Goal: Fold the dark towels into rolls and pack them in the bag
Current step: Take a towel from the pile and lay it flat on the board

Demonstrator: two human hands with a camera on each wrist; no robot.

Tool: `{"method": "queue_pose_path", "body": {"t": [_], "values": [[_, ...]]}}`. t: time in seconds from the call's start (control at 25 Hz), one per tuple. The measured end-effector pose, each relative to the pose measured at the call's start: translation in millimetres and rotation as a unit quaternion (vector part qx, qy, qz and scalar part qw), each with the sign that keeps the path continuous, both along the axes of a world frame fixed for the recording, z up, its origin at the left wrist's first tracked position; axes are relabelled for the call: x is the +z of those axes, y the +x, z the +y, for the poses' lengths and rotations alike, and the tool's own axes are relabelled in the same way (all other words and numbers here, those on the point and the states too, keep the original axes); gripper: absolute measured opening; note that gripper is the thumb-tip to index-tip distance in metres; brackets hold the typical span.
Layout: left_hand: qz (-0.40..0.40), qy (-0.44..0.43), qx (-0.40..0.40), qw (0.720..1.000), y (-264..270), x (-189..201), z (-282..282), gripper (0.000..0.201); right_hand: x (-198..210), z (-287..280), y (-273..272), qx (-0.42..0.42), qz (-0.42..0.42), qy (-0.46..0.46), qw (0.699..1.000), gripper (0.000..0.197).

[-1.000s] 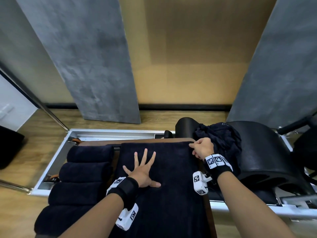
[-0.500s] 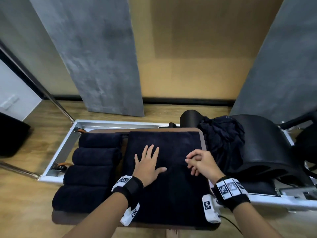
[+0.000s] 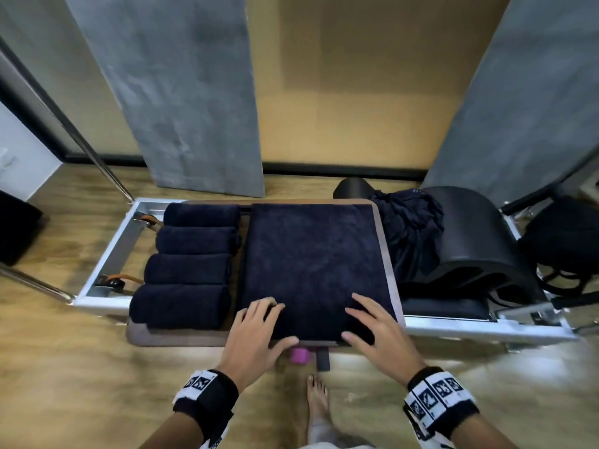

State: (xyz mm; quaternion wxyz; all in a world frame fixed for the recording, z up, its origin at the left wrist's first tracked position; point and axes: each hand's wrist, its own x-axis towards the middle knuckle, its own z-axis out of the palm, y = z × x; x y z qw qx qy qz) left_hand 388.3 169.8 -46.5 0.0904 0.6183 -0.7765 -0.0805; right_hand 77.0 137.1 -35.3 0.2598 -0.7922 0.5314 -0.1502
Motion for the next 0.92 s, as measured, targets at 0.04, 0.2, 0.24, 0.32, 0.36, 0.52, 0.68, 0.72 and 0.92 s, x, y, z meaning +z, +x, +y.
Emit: {"method": "queue_pose_path", "body": {"t": [0.04,0.2,0.24,0.32,0.36,0.52,0.68,0.72,0.92], "values": [[-0.008,0.006,-0.009,1.000,3.8,-1.2,9.3,0.073,-1.9,10.8,-2.7,0.031,0.042,0.010,0.999,0.067],[-0.040,0.021,-0.024,0.999,10.3,1.3,28.7,0.077,2.4,34.8,-11.5,0.051,0.121,0.001,0.991,0.098],[-0.036,0.013,-0.028,0.999,11.1,3.3,31.9,0.076,5.1,39.1,-13.3,0.039,0.107,0.005,0.994,0.100],[0.000,-0.014,-0.047,0.999,15.0,6.9,36.4,0.068,9.3,47.3,-17.2,0.025,0.073,0.012,0.997,0.093],[0.035,-0.022,-0.053,0.998,17.8,8.8,37.2,0.059,11.4,50.1,-19.9,0.017,0.052,0.015,0.998,0.084],[0.165,0.025,0.013,0.986,29.2,26.6,31.4,0.023,27.1,46.7,-32.5,-0.053,-0.054,0.005,0.997,0.041],[0.307,0.018,0.051,0.950,39.3,54.6,2.2,0.001,49.4,14.0,-44.4,-0.124,-0.187,0.021,0.974,0.028],[0.336,0.008,0.054,0.940,40.9,61.9,-9.7,0.004,55.0,0.6,-46.1,-0.143,-0.206,0.019,0.968,0.023],[0.335,-0.053,0.083,0.937,42.8,79.4,-81.7,0.014,69.9,-80.1,-43.0,-0.187,-0.202,-0.004,0.962,0.009]]}}
